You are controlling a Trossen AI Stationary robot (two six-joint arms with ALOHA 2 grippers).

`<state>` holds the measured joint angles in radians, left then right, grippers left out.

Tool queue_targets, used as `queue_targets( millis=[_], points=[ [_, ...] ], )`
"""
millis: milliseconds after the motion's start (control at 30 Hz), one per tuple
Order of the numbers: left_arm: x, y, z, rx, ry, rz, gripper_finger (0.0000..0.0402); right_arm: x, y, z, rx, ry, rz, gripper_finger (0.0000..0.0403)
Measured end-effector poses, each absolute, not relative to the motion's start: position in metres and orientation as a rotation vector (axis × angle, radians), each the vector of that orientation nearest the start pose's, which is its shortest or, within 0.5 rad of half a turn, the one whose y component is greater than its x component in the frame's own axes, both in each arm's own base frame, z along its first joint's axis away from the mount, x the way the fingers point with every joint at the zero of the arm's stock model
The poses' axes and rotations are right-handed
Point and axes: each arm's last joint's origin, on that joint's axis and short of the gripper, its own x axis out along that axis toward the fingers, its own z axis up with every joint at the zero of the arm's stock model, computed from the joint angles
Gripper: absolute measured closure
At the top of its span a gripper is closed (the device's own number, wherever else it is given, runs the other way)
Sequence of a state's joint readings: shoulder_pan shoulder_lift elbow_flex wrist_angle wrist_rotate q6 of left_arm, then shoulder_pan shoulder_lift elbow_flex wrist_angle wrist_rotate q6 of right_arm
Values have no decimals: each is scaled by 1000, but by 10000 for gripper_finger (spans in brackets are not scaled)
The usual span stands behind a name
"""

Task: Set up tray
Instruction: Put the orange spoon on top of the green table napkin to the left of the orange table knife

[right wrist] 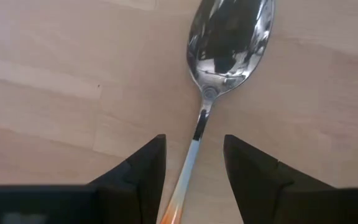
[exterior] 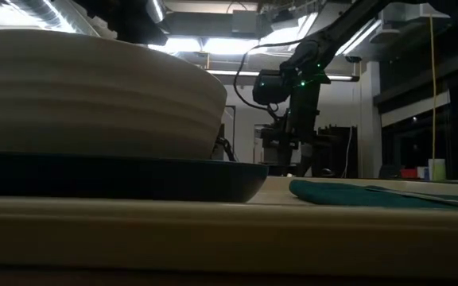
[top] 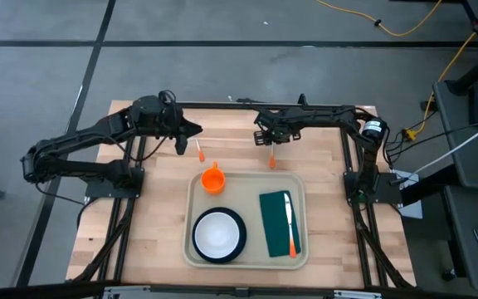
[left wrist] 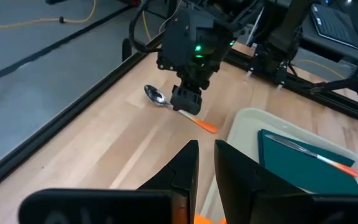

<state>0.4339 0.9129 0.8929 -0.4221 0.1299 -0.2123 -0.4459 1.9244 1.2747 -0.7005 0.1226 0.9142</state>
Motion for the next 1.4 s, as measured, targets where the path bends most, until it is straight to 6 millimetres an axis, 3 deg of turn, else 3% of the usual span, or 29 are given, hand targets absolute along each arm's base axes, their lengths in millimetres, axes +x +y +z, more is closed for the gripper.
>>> queue_targets(
  millis=[233,500,800,1100,1400],
  points=[
    [170,75,331,-289,373,339,357,326,-163,156,1004,1027,-1082,237],
    [167,73,333,-276,360,336,357,329,-166,140,1045,1075,-1064,250],
    [162,71,336,-261,347,326,357,327,-171,140,1052,1062,-1076,294],
    [160,70,338,-254,340,325,357,332,-174,141,1039,1002,-1052,387],
    [158,68,339,-257,333,306,357,334,-173,142,1059,1011,-992,393]
  ],
)
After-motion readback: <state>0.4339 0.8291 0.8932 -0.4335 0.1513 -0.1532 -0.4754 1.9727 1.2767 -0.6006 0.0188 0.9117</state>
